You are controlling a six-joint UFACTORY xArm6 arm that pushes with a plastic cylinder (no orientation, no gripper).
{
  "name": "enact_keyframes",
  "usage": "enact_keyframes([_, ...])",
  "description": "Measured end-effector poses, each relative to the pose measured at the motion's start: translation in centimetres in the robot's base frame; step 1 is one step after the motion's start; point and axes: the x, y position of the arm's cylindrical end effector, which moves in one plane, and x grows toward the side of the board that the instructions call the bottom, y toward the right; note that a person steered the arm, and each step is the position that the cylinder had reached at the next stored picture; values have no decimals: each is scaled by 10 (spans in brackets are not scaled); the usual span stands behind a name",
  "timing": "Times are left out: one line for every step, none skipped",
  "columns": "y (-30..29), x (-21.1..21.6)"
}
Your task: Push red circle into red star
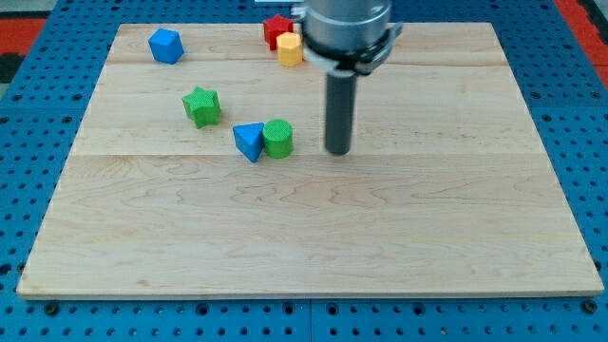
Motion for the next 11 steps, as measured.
enact_keyframes([58,-62])
enact_keyframes([73,-148])
enact_keyframes([63,-223])
enact_keyframes([59,-225])
enact_keyframes([40,-223])
enact_keyframes([-16,-223])
enact_keyframes([-19,-222])
enact_keyframes([-19,-223])
enact_keyframes([-16,-192])
enact_keyframes([20,-200])
enact_keyframes([15,-225])
